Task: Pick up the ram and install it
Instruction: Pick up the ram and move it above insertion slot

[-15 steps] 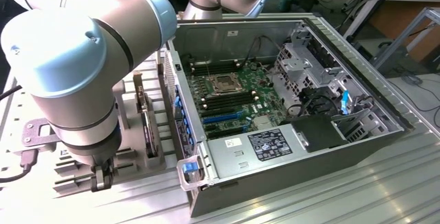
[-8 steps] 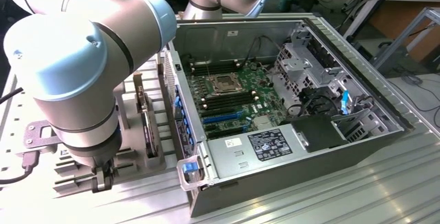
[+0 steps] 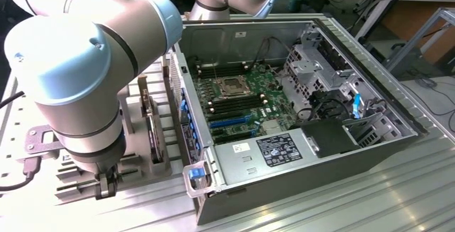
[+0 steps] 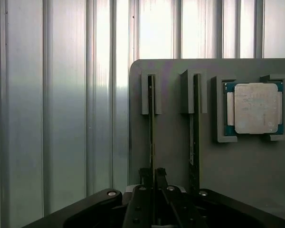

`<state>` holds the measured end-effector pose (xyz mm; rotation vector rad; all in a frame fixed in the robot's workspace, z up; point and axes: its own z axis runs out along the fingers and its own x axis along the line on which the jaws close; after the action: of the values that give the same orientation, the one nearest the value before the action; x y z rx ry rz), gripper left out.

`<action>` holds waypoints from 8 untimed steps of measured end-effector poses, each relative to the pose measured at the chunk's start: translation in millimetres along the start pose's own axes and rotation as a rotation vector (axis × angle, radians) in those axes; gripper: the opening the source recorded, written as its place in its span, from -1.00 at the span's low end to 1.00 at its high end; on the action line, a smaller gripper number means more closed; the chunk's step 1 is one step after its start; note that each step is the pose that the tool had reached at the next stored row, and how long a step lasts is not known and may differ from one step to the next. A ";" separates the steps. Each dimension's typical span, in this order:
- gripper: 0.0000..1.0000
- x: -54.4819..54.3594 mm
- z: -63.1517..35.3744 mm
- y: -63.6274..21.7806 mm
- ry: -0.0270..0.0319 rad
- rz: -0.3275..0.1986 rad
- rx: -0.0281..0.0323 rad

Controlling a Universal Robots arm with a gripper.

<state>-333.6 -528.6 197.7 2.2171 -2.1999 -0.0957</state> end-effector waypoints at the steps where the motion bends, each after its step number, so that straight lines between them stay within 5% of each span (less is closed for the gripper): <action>1: -0.72 0.0 0.0 0.0 0.0000 0.000 0.0000; 5: -0.72 -0.1 -1.5 0.0 -0.0005 0.000 0.0004; 8: -0.72 -0.6 -18.2 1.0 -0.0001 0.000 0.0000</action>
<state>-333.6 -528.6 215.9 2.2170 -2.2000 -0.0957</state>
